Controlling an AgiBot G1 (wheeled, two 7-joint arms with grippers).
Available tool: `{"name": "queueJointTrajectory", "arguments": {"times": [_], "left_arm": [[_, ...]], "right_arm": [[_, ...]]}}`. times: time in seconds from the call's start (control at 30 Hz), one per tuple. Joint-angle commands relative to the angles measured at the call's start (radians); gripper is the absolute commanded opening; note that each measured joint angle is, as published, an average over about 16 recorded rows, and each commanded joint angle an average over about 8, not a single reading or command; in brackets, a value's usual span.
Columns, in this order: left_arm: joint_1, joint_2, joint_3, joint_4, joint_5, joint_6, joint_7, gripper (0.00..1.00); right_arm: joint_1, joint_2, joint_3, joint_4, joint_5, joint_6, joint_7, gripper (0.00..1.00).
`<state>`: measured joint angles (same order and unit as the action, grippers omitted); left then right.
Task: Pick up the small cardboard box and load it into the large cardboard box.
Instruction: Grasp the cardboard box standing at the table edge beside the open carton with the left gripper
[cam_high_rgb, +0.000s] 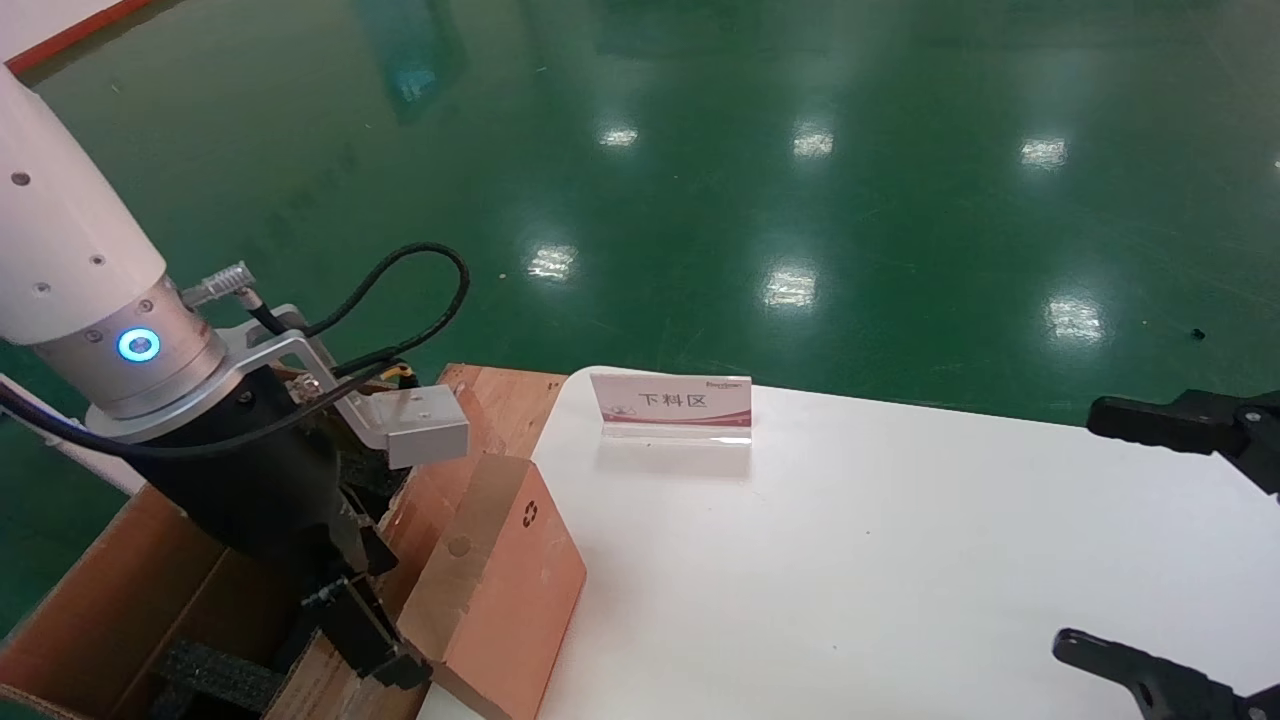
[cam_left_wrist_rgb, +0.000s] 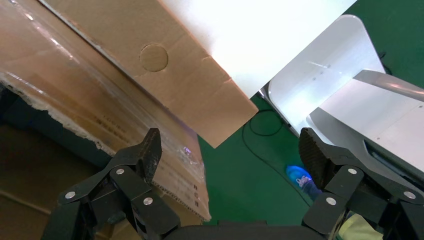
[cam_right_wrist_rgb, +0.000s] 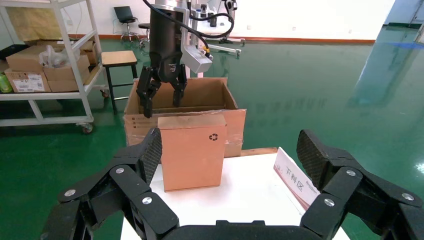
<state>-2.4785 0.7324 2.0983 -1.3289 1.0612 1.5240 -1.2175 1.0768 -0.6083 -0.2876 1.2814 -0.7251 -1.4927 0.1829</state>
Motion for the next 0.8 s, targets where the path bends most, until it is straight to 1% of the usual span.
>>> {"name": "queueJointTrajectory", "arguments": {"times": [0.03, 0.1, 0.3, 0.33, 0.43, 0.57, 0.8], "left_arm": [[-0.02, -0.003, 0.007, -0.007, -0.004, 0.018, -0.004, 1.0], [0.003, 0.009, 0.011, 0.005, 0.003, -0.019, 0.003, 1.0], [0.206, 0.127, 0.005, 0.163, 0.027, -0.237, 0.073, 1.0], [0.223, 0.139, 0.003, 0.185, 0.028, -0.255, 0.09, 1.0], [0.216, 0.143, -0.002, 0.214, 0.023, -0.251, 0.128, 1.0], [0.187, 0.133, 0.0, 0.21, 0.023, -0.229, 0.143, 1.0], [0.223, 0.148, -0.002, 0.225, 0.024, -0.254, 0.133, 1.0]], "right_arm": [[0.0, 0.0, 0.0, 0.0, 0.0, 0.0, 0.0, 1.0], [0.0, 0.0, 0.0, 0.0, 0.0, 0.0, 0.0, 1.0], [0.0, 0.0, -0.001, 0.0, 0.0, 0.0, 0.0, 1.0], [0.0, 0.0, -0.001, 0.0, 0.0, 0.0, 0.0, 1.0], [0.0, 0.0, -0.001, 0.0, 0.001, 0.0, 0.0, 1.0], [0.0, 0.0, -0.001, -0.001, 0.001, 0.001, -0.001, 1.0], [0.0, 0.0, -0.001, -0.001, 0.001, 0.001, -0.001, 1.0]]}}
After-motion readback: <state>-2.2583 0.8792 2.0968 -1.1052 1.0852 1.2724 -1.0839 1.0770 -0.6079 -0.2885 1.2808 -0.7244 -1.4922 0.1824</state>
